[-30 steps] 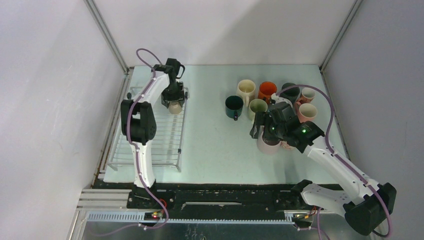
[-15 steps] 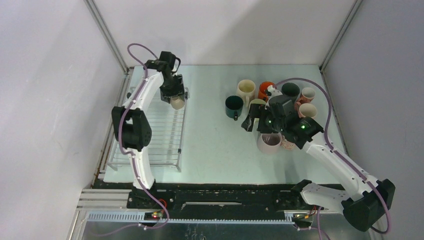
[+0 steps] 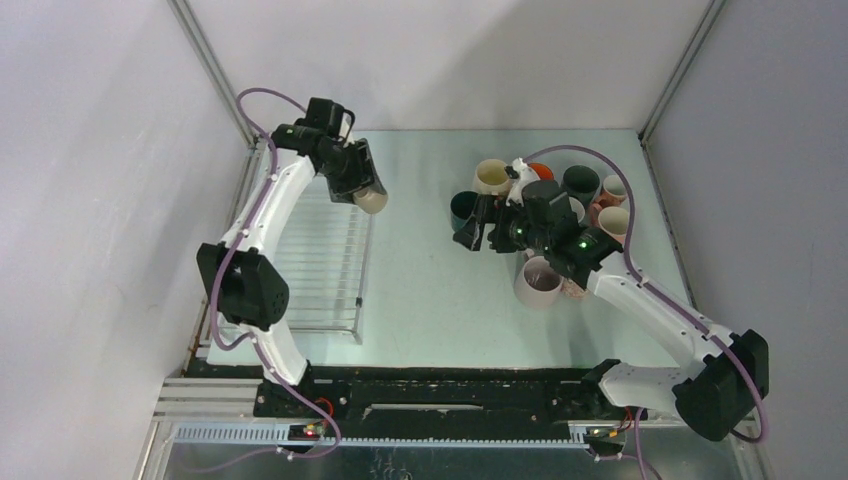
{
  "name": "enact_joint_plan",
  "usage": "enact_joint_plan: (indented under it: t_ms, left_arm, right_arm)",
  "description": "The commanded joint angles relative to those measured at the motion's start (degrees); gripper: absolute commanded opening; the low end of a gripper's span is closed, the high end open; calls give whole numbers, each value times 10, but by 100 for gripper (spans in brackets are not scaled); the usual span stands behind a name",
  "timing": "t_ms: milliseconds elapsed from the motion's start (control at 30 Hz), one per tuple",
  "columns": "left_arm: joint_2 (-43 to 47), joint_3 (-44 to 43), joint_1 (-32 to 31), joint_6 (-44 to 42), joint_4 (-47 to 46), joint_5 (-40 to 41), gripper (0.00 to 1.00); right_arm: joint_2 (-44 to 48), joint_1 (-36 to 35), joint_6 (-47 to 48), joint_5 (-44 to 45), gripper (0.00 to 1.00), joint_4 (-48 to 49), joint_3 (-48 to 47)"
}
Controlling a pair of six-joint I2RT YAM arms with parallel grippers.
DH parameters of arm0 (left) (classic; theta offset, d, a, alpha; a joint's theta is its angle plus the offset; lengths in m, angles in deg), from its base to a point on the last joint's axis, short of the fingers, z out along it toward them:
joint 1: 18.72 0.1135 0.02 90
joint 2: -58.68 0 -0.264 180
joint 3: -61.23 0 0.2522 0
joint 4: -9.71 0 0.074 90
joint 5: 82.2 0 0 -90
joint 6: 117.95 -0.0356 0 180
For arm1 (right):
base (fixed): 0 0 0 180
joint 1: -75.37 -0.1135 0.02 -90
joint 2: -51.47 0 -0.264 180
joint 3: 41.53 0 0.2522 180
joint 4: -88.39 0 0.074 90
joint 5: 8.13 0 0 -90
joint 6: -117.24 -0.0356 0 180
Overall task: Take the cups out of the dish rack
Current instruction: Unload the cup from the dish rack, then place the cup at the center of the board.
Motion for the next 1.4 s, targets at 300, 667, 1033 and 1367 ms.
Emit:
enact_joint_plan:
  t_ms: [300, 667, 1033, 1367]
  left_arm:
    - [107, 87, -90, 132, -134, -160, 0]
    - [136, 135, -126, 214, -233, -230, 0]
    - [160, 192, -139, 275, -333, -283, 0]
    - [188, 264, -142, 332, -437, -325, 0]
  right_arm:
    - [-59, -10, -13, -98, 93, 220, -6]
    - [-65, 17, -55, -154, 81, 329, 29]
    - [-62, 39, -99, -194, 73, 390, 42]
    - [-73, 33, -135, -227, 56, 432, 42]
